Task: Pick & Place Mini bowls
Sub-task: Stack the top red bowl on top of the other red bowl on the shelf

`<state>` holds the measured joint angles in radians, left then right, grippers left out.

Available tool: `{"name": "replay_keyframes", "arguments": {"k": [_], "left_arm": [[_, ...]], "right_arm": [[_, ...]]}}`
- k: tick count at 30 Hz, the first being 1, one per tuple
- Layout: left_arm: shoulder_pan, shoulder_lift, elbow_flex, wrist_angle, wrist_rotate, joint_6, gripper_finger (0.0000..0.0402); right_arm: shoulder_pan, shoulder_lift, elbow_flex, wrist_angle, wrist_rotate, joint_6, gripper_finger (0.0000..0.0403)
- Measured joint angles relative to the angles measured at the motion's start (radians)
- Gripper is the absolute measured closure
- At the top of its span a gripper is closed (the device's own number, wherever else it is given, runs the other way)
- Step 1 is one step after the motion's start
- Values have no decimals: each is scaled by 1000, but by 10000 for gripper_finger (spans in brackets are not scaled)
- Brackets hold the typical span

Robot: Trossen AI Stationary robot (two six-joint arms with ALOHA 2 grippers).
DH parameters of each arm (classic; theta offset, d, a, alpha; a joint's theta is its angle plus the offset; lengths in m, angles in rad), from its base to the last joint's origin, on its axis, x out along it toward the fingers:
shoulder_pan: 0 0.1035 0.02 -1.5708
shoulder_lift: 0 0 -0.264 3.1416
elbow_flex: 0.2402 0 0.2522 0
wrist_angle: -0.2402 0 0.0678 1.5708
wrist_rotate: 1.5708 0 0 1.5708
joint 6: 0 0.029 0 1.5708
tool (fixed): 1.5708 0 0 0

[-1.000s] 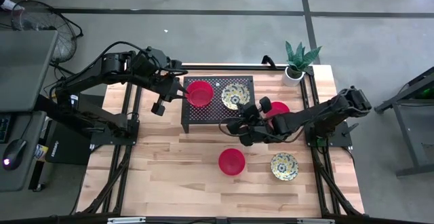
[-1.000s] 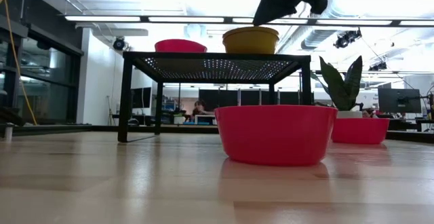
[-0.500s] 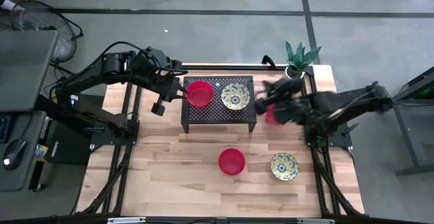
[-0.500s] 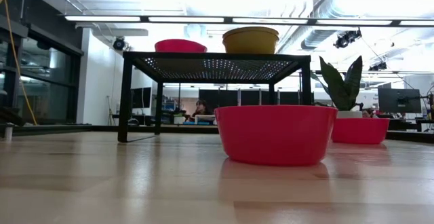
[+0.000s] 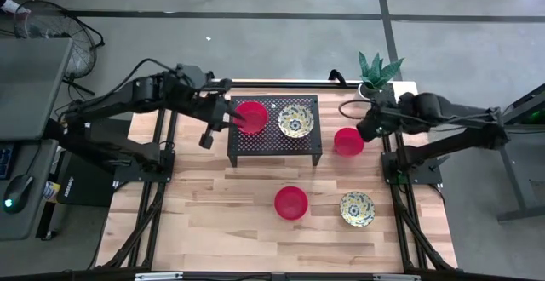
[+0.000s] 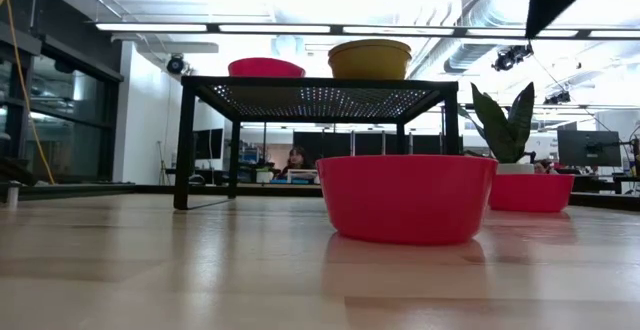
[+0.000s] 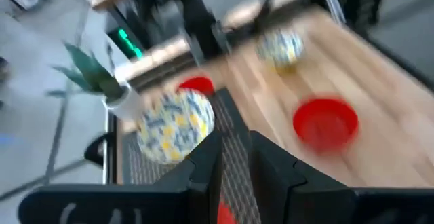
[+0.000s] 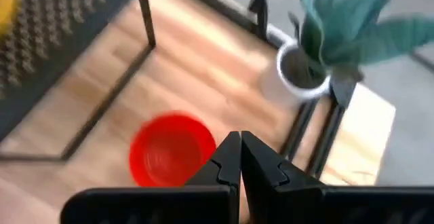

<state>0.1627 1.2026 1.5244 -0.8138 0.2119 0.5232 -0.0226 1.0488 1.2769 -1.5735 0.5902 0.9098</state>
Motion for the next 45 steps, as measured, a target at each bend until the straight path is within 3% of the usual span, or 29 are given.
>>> {"name": "replay_keyframes", "arguments": {"k": [4, 11, 17, 22, 30, 38, 45], "left_arm": [[1, -88, -216, 187, 14, -100, 337], [0, -284, -545, 585, 48, -269, 337], [1, -415, -692, 821, 56, -319, 337], [0, -489, -708, 815, 48, -328, 337], [1, -540, -709, 807, 71, -327, 337], [1, -548, -709, 748, 143, -314, 337], [1, -553, -709, 730, 198, -311, 337]], "right_arm": [[-101, -26, -43, 24, -144, -48, 403], [-267, -76, -211, 65, -347, 31, 402], [-359, -95, -380, 152, -504, -34, 396], [-395, -95, -479, 297, -580, -46, 348], [-445, -95, -563, 413, -574, 32, 238], [-450, -95, -685, 536, -614, 146, 227], [-451, -93, -728, 600, -580, 215, 231]]}}
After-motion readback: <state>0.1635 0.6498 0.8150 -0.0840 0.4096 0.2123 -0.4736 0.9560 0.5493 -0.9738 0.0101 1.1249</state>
